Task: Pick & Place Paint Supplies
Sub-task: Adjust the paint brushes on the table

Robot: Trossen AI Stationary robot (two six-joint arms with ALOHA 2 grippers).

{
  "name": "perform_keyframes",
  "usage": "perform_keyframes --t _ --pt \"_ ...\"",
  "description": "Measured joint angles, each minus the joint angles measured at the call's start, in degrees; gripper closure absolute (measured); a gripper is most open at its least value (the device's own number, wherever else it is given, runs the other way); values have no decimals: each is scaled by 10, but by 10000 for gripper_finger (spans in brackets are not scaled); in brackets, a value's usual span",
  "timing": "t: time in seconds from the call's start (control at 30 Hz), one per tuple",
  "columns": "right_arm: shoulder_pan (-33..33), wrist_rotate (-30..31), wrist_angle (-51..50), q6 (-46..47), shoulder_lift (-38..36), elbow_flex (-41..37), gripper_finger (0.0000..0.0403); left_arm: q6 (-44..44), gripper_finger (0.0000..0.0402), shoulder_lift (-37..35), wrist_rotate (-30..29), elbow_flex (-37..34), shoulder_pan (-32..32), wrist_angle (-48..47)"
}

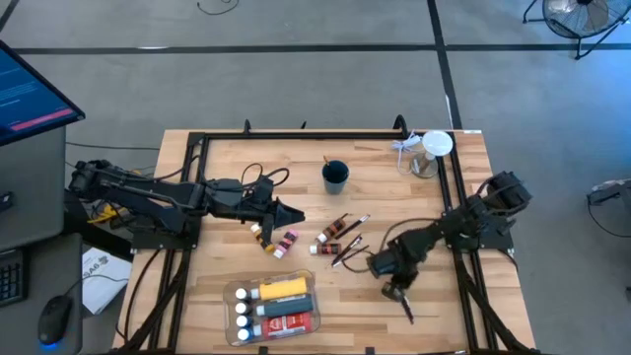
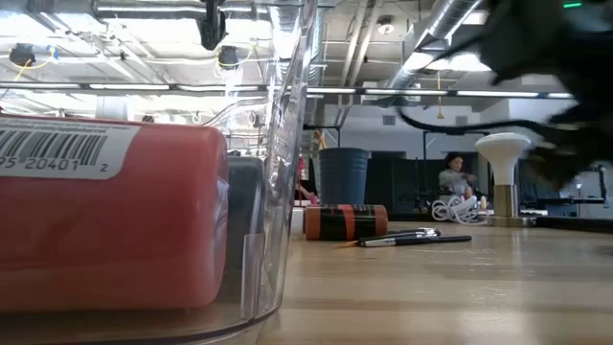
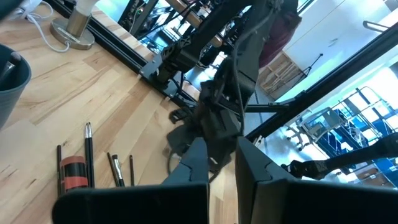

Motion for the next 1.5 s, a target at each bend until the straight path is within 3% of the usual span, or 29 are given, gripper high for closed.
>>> perform_keyframes --t 0.2,0.37,0.53,0.7,0.97,1.13,1.5 --pt "-80 57 0 -56 1 35 403 0 402 0 0 0 0 0" --pt "-118 67 -78 -99 -10 107 403 0 402 0 0 0 -1 0" --pt "-65 47 -154 -92 -52 183 403 0 402 0 6 0 -2 0" --pt "41 33 -162 29 -72 185 403 3 402 0 6 0 -5 0" --pt "178 -41 -55 198 30 185 403 16 402 0 3 0 -4 -1" --pt "183 -52 15 219 87 185 403 18 402 0 0 0 -4 0" --pt "138 -38 3 117 148 185 403 15 402 0 -3 0 -4 0"
